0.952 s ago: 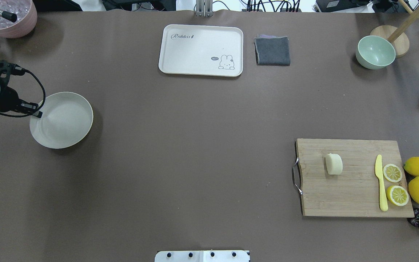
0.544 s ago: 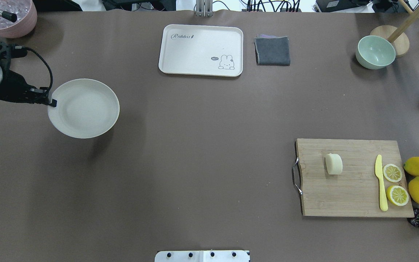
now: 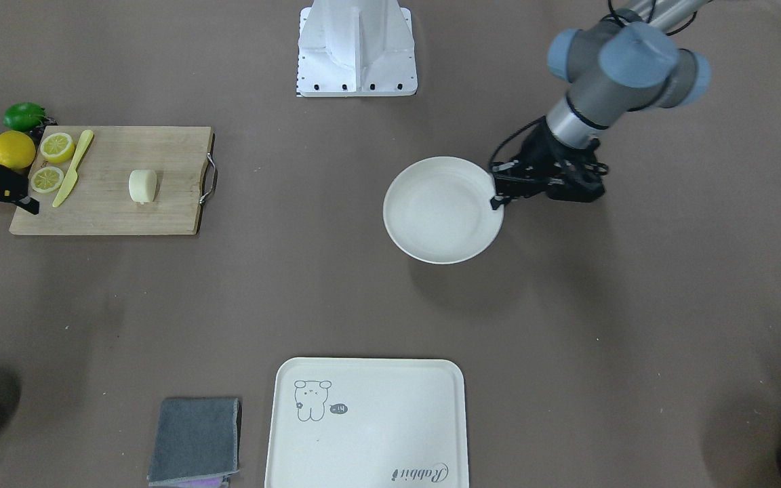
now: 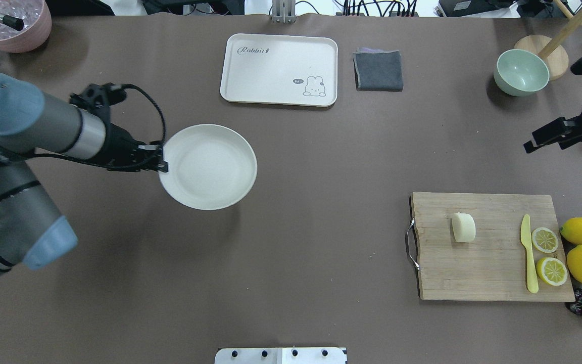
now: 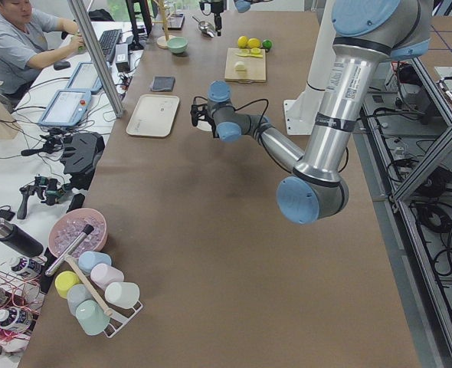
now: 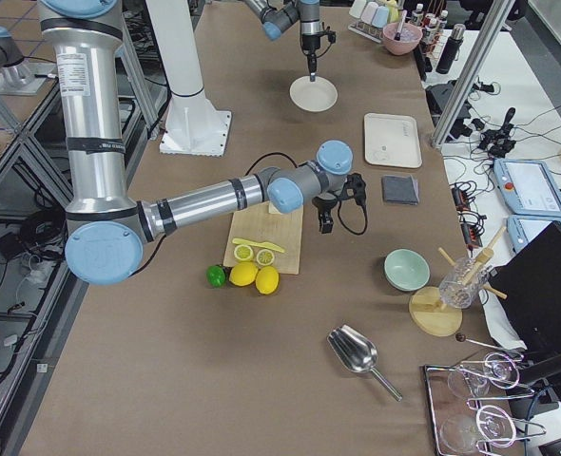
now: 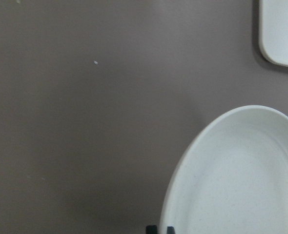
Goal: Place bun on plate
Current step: 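Slide the white plate centreward with left gripper while right gripper reaches the bun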
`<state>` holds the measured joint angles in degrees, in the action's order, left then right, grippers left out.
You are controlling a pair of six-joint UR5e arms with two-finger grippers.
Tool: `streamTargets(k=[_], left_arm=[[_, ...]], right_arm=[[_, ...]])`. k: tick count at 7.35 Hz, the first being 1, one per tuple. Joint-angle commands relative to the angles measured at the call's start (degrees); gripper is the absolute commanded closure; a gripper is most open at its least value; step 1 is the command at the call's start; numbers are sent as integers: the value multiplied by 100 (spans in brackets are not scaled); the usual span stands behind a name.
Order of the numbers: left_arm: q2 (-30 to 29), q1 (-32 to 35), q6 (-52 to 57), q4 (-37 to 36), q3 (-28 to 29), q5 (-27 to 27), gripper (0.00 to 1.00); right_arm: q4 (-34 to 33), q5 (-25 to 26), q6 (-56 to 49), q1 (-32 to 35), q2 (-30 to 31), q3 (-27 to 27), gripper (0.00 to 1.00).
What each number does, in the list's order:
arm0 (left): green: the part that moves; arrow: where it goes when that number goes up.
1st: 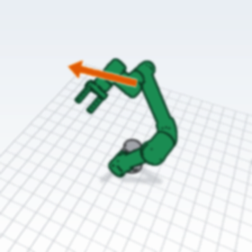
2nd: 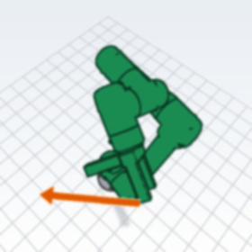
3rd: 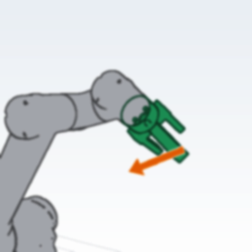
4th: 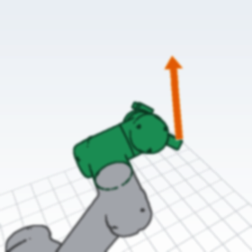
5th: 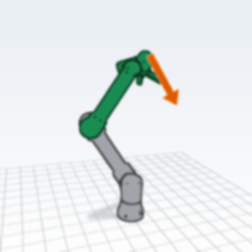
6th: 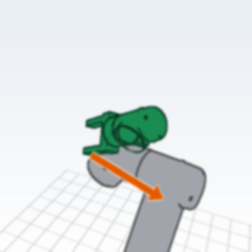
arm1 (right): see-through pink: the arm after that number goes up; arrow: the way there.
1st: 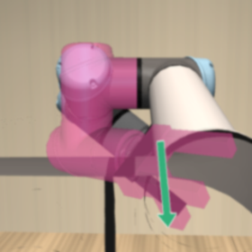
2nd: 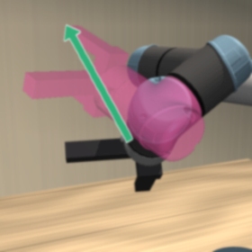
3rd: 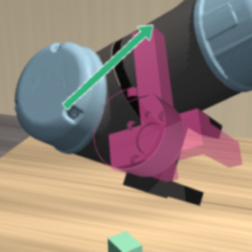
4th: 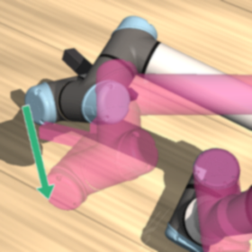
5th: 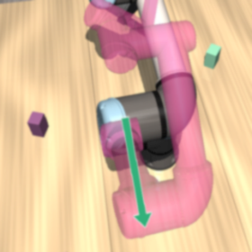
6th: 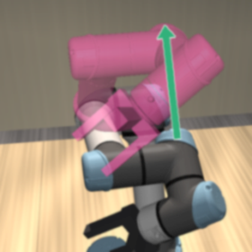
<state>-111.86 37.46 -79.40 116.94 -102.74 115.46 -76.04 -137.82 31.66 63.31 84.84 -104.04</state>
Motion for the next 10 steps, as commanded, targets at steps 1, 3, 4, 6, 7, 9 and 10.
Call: streamTargets(k=[1,3,4,6,7,9,10], left_arm=[[-696,-1001,-286,-637,191,-1066,100],[-1206,-1031,-286,-271,1182,-1140,100],[-1198,-1031,-330,-85,1282,-1149,100],[-1233,-1031,-558,-92,1283,-1140,96],[-1242,-1031,-576,-101,1274,-1140,41],[-1242,-1031,-576,-109,1265,-1245,3],[-1234,-1031,-576,-110,1274,-1263,3]], right_arm=[[10,717,979,-1018,-389,-352,1],[-7,862,1017,-1469,-232,-258,1],[-16,853,1052,-1584,-213,-144,1],[10,853,1053,-1682,93,-116,1],[10,827,1053,-1699,208,-116,1],[2,818,1070,-1857,217,-116,1],[-7,818,1079,-1884,191,-116,1]])
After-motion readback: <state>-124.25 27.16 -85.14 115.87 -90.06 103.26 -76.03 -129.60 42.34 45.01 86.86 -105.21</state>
